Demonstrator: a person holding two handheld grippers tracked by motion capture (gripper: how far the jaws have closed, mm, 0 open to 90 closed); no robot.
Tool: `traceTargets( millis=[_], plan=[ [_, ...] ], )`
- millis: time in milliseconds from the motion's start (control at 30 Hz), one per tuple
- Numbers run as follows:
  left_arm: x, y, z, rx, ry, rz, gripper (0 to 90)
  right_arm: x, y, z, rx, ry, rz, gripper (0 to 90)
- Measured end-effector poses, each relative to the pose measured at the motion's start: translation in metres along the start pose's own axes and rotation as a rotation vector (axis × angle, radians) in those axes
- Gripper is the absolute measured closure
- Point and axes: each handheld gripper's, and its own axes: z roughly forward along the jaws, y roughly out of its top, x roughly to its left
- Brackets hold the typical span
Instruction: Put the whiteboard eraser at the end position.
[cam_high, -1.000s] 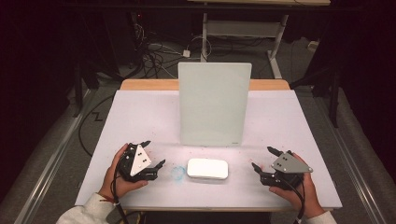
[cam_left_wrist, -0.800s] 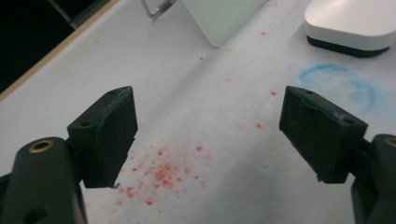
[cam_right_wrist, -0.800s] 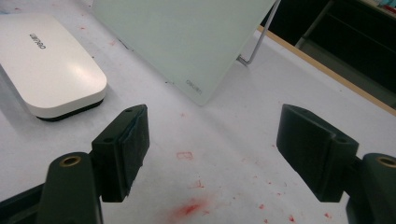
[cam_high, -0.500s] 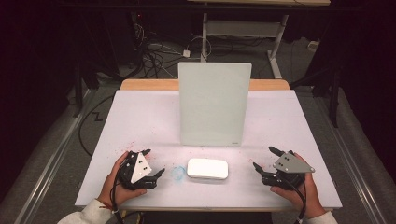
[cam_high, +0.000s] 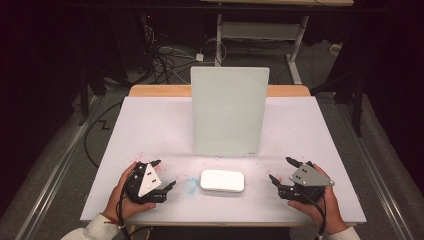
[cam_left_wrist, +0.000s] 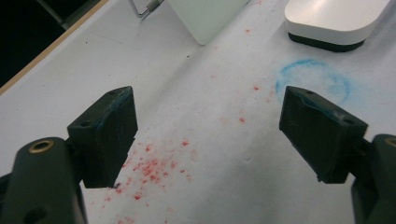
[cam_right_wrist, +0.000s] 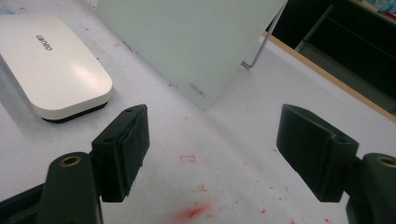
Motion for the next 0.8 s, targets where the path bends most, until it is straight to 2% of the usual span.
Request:
traceTargets(
  millis=[267, 800],
  plan=[
    [0.0002, 0.0001, 0.0009, 0.011, -0.001, 0.005, 18.9, -0.0015, -0.0011, -0.0004, 0.001, -0.002, 0.003, 26.2],
    [0.0027, -0.0003, 0.0028, 0.018, -0.002, -0.012, 18.9, -0.0013, -0.0013, 0.0011, 0.005, -0.003, 0.003, 26.2]
  ],
)
